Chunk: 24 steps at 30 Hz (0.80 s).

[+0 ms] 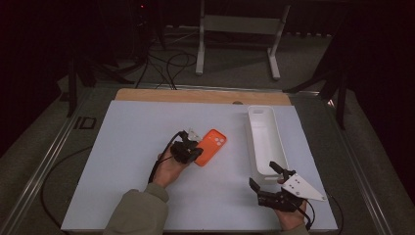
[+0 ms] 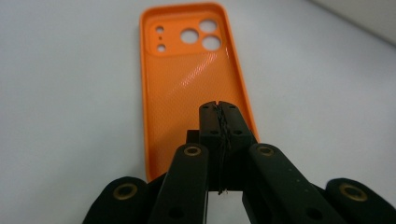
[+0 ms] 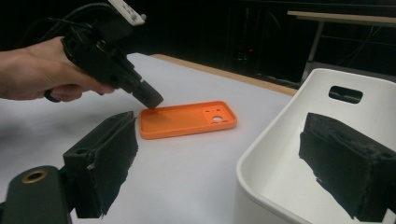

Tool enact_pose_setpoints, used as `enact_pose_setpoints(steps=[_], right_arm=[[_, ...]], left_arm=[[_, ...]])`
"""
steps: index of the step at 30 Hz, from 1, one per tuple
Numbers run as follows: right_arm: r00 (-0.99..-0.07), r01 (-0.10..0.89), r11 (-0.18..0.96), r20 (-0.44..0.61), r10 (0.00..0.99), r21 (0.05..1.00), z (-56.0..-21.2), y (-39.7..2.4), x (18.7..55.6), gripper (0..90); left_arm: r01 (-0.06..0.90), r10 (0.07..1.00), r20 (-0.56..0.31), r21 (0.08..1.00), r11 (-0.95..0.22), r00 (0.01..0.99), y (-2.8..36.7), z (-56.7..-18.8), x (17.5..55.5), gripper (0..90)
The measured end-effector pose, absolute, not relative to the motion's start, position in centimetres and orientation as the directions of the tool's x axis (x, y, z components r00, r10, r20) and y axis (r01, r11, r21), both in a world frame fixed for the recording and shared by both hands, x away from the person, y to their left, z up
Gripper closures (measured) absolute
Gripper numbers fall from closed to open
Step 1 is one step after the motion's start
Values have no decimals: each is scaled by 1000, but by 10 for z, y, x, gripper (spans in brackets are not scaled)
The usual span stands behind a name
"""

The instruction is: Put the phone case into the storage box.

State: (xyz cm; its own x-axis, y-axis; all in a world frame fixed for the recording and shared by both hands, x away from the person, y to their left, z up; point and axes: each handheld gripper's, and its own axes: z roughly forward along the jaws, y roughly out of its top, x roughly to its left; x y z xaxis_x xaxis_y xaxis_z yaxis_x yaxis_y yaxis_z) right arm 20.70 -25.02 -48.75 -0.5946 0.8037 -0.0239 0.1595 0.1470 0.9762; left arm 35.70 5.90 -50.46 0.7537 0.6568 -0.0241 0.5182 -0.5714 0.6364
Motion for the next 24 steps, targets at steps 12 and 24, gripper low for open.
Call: enact_pose_setpoints(steps=[12, 24], right_arm=[[-596, 162, 149, -23, 803, 975, -488, -250, 207, 110], [-594, 163, 152, -26, 804, 975, -488, -250, 206, 111]], left_arm=[[558, 667, -24, 572, -601, 744, 52, -524, 364, 900], [584, 695, -10, 550, -596, 719, 77, -522, 359, 900]])
